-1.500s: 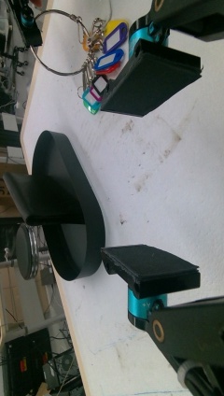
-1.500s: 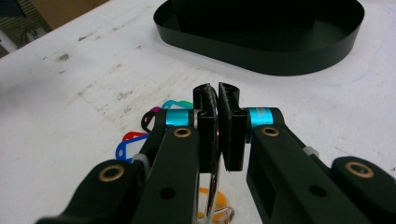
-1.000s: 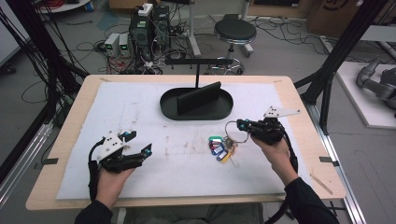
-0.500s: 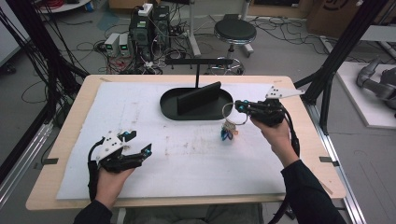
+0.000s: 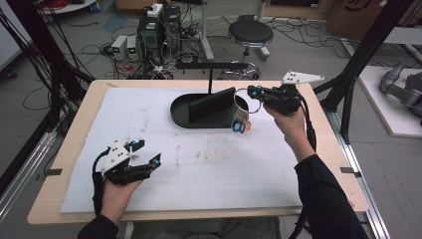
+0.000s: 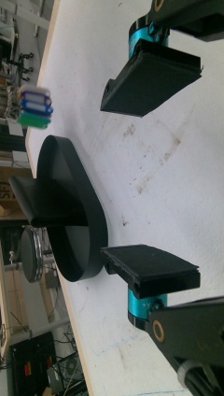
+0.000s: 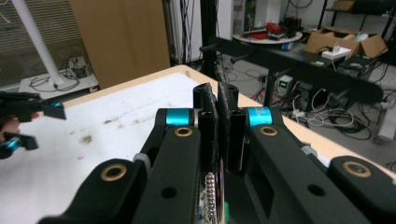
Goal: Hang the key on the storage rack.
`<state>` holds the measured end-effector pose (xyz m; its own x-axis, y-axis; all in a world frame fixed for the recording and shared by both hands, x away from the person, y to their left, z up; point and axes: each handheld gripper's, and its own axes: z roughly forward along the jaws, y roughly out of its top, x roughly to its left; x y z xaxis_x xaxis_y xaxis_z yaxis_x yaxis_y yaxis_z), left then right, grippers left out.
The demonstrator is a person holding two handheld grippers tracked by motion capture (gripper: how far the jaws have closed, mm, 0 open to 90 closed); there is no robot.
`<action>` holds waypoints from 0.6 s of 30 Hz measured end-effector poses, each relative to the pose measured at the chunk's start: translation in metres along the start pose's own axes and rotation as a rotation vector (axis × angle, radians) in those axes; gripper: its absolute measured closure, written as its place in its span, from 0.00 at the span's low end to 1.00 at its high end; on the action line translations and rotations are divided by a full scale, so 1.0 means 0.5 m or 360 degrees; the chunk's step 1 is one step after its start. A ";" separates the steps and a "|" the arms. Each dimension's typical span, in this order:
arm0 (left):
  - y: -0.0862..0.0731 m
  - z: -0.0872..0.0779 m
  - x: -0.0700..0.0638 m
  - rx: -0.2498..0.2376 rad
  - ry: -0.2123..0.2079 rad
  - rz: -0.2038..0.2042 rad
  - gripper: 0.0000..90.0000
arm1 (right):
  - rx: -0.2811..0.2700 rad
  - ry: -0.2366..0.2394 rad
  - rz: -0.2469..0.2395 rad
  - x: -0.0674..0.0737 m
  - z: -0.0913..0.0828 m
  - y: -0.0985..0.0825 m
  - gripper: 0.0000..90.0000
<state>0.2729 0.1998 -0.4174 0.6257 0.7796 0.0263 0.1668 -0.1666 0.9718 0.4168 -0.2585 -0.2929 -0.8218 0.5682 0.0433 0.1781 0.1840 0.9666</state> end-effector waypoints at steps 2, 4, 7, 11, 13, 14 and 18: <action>-0.001 0.000 0.000 0.0002 0.0000 0.0001 0.28 | 0.0004 -0.0004 -0.0006 -0.006 0.009 0.007 0.98; -0.001 0.000 -0.001 0.0000 0.0000 0.0003 0.28 | -0.0004 -0.0017 -0.0011 -0.012 0.018 0.013 0.98; -0.001 -0.001 0.000 -0.0002 -0.0005 0.0005 0.28 | -0.0018 -0.0038 -0.0002 -0.022 0.030 0.018 0.98; -0.001 -0.003 0.001 -0.0003 -0.0004 0.0005 0.28 | -0.0022 -0.0058 0.0004 -0.034 0.048 0.022 0.98; -0.001 -0.004 0.001 -0.0010 -0.0006 0.0002 0.28 | -0.0013 -0.0066 0.0010 -0.043 0.057 0.026 0.98; -0.001 -0.004 0.001 -0.0012 -0.0007 0.0003 0.28 | -0.0022 -0.0075 0.0007 -0.046 0.061 0.027 0.98; -0.002 -0.006 0.001 -0.0012 -0.0012 0.0006 0.28 | -0.0032 -0.0101 0.0033 -0.062 0.074 0.028 0.98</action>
<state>0.2710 0.2022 -0.4177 0.6319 0.7745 0.0283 0.1588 -0.1651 0.9734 0.4646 -0.2439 -0.2902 -0.7818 0.6216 0.0478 0.1834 0.1560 0.9706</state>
